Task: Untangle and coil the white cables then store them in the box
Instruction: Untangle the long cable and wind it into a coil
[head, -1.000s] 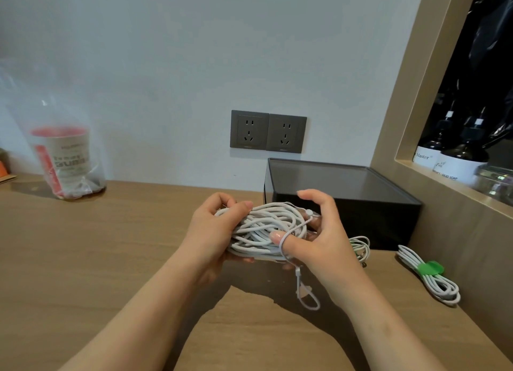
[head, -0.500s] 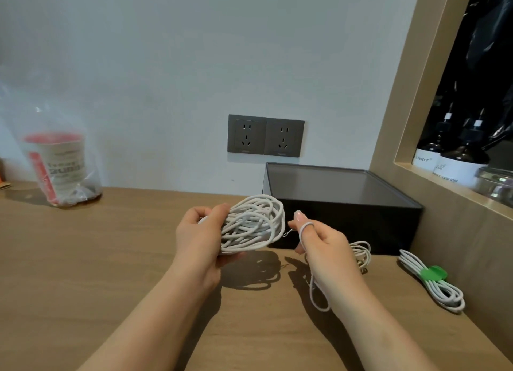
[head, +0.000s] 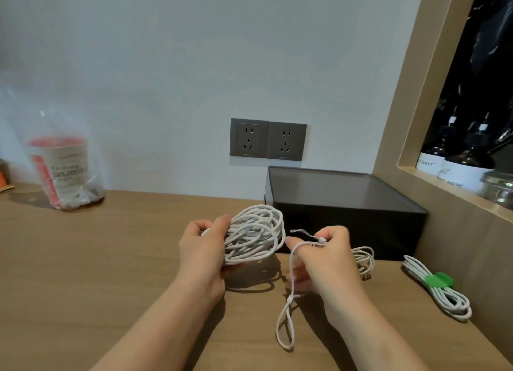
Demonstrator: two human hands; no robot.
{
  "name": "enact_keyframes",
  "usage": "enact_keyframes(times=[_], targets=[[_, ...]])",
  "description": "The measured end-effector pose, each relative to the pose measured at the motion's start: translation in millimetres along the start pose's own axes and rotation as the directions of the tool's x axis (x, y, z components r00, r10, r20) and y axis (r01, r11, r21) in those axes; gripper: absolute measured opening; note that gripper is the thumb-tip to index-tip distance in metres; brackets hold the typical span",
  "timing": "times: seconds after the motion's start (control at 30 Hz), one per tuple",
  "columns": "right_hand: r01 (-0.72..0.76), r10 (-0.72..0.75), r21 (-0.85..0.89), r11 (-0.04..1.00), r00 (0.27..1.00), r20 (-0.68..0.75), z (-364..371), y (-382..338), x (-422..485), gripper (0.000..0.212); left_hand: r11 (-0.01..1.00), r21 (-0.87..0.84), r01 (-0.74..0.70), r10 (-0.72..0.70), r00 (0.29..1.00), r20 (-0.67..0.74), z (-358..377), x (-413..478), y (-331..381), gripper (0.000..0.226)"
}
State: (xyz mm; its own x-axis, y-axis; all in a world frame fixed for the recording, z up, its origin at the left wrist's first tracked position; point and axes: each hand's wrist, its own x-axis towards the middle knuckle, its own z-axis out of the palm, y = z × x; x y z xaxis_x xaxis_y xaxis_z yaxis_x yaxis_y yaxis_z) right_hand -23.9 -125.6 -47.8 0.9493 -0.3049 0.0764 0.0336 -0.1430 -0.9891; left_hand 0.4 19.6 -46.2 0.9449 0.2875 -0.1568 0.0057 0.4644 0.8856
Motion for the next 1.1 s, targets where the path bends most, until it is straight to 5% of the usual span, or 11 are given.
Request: enact_keyframes(times=[0.1, 0.3, 0.6, 0.8, 1.1], targets=[[-0.014, 0.016, -0.035, 0.999, 0.998, 0.054, 4.2, 6.8, 3.0, 0.046, 1.000, 0.028, 0.014, -0.014, 1.000, -0.025, -3.0, 3.2, -3.4, 0.017], [0.257, -0.265, -0.159, 0.953, 0.964, -0.033, 10.7, 9.2, -5.5, 0.034, 0.999, 0.023, 0.023, -0.021, 0.998, -0.066, -4.6, 4.4, -4.5, 0.018], [0.133, -0.124, -0.139, 0.981, 0.990, 0.067, 12.6, 11.6, -0.1, 0.015, 0.996, -0.042, 0.081, -0.085, 0.993, -0.079, -4.2, 7.4, -4.8, 0.018], [0.231, -0.193, -0.349, 0.908, 0.971, 0.141, 14.0, 19.7, 4.2, 0.033, 0.996, -0.025, 0.083, -0.085, 0.995, -0.060, -4.5, 7.0, -5.4, 0.018], [0.226, -0.254, 0.176, 0.958, 0.955, 0.155, 5.8, 0.2, -3.1, 0.042, 0.978, -0.174, 0.111, -0.126, 0.989, -0.079, -8.7, 12.5, -2.0, 0.032]])
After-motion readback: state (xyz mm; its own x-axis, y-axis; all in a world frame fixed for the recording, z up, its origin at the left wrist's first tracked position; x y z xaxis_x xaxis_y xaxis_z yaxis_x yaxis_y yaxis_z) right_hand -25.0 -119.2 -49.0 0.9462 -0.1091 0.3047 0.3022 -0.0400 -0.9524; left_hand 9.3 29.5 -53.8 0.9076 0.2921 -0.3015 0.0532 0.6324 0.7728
